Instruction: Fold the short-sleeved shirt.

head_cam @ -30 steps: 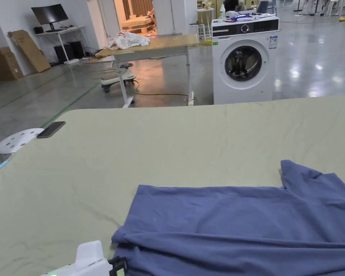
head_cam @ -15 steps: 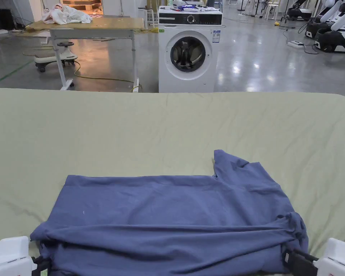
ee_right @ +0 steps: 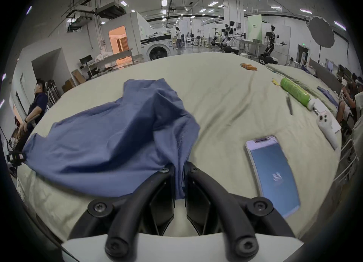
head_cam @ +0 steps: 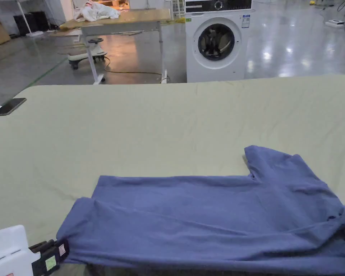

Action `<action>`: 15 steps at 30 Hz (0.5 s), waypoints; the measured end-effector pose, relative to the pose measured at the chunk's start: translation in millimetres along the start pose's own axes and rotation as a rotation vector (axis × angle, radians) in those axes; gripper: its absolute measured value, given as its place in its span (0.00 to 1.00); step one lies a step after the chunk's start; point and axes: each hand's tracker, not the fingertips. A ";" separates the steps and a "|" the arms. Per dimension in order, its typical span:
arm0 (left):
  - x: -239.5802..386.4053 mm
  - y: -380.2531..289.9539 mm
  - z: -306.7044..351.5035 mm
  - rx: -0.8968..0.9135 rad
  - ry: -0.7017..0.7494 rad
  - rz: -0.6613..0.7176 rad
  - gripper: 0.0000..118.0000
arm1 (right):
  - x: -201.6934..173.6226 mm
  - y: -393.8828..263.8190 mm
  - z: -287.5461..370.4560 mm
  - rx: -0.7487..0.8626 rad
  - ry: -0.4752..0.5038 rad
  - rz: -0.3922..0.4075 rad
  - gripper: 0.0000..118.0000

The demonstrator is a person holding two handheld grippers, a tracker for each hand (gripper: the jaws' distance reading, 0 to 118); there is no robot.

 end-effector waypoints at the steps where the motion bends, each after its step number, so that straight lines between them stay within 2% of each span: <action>1: -4.3 -8.5 9.8 -0.004 -0.005 -0.013 0.00 | 5.4 -7.2 9.5 0.007 -0.001 -0.002 0.05; 4: 2.1 -41.3 35.8 -0.043 -0.015 -0.006 0.00 | 21.3 -26.9 38.0 -0.018 0.042 -0.095 0.05; 5: 4.2 -54.5 42.9 -0.061 0.008 -0.021 0.00 | 23.4 -34.0 47.8 -0.024 0.037 -0.099 0.05; 8: 9.3 -84.8 58.2 -0.086 0.021 -0.026 0.00 | 21.7 -50.7 71.0 -0.024 -0.014 -0.049 0.05; 11: -4.8 -98.1 58.4 -0.085 0.015 0.028 0.01 | 18.8 -58.7 77.0 -0.042 -0.011 -0.032 0.05; 12: -5.7 -98.5 59.7 -0.074 0.005 0.046 0.08 | 14.5 -60.3 76.6 -0.043 -0.016 -0.015 0.07; 13: -5.2 -98.7 61.0 -0.057 0.001 0.053 0.17 | 12.5 -61.5 75.2 -0.042 -0.020 0.007 0.14; 14: -2.8 -96.1 62.3 -0.030 0.012 0.051 0.32 | 11.1 -62.3 73.3 -0.042 -0.025 0.019 0.39; 15: -1.4 -92.8 63.9 -0.023 0.033 0.034 0.44 | 10.1 -62.0 70.9 -0.053 -0.029 0.045 0.56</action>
